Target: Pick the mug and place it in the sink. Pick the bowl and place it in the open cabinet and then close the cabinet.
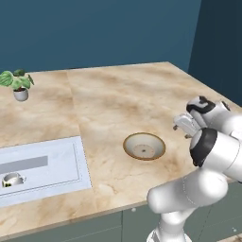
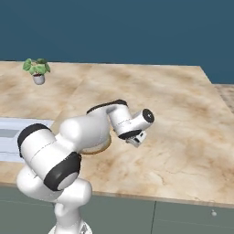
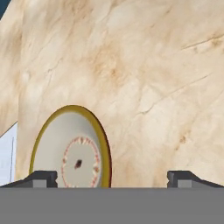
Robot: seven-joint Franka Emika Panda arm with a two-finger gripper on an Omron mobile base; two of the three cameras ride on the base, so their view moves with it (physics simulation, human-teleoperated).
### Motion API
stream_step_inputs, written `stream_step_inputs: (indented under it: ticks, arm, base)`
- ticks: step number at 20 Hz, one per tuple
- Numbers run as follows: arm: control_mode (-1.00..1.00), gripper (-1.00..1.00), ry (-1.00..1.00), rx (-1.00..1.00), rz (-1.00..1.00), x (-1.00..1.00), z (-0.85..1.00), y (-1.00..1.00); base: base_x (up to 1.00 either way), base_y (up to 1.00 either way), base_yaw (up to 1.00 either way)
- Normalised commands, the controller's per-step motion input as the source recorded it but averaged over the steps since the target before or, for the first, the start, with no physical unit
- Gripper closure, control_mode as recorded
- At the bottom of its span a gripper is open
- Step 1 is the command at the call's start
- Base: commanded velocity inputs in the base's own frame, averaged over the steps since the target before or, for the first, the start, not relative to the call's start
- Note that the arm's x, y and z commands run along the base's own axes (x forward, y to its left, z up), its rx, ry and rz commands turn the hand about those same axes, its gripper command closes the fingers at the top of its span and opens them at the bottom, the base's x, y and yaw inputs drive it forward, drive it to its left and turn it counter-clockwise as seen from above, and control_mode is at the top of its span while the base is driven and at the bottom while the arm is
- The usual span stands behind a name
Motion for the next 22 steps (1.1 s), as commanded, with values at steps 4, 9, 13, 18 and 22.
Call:
stream_step_inputs:
  ticks: [4, 9, 13, 18, 22]
  arm:
    - [-1.00, -1.00, 0.00, 0.03, -0.07, -0.01, -0.21, 0.37]
    - [-1.00, -1.00, 0.01, 0.07, -0.03, -0.05, -0.34, 0.15]
    - [-1.00, -1.00, 0.04, 0.11, -0.01, -0.01, -0.35, 0.09]
    - [-1.00, -1.00, 0.04, 0.11, -0.01, 0.00, -0.22, 0.21]
    - [-1.00, -1.00, 0.01, 0.10, -0.01, 0.00, -0.07, 0.18]
  base:
    - [0.00, 0.00, 0.00]
    - [0.00, 0.00, 0.00]
    - [0.00, 0.00, 0.00]
    - [0.00, 0.00, 0.00]
    - [0.00, 0.00, 0.00]
